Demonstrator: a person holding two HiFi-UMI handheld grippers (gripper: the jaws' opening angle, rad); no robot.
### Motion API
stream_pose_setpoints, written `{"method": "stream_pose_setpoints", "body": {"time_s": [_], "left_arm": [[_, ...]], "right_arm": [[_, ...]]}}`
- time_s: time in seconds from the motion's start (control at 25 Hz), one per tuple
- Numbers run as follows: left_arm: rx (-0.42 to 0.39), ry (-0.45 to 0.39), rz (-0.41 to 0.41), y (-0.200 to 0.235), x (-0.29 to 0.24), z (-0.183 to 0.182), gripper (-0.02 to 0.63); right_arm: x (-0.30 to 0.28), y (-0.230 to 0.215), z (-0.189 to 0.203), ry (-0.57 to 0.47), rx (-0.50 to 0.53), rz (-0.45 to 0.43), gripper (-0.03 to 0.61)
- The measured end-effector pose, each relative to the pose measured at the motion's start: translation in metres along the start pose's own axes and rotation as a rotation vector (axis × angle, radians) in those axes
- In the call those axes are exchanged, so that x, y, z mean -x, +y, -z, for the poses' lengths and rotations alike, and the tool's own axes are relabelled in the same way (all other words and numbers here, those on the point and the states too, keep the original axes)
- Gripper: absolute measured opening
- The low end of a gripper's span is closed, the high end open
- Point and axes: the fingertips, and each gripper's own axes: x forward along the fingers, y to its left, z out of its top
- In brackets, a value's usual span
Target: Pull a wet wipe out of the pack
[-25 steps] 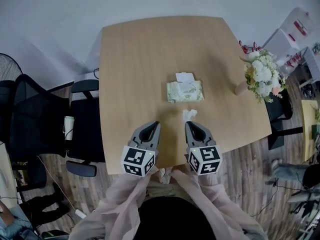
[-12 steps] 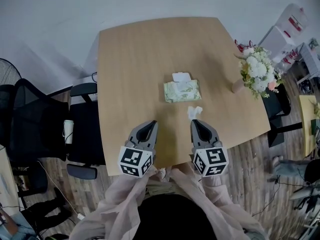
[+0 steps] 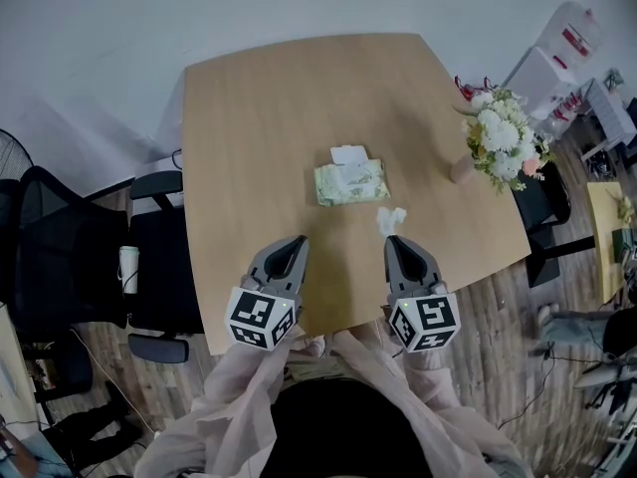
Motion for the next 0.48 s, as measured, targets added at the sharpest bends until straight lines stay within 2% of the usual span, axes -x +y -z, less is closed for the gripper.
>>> {"method": "stream_pose_setpoints", "body": {"time_s": [0.48], "left_arm": [[-0.016,0.019,-0.004,-0.0027,-0.0056,0.0011,0.012]], "right_arm": [[-0.0069,-0.0055,0.0045,0.010,-0.017,0.008,0.017]]}}
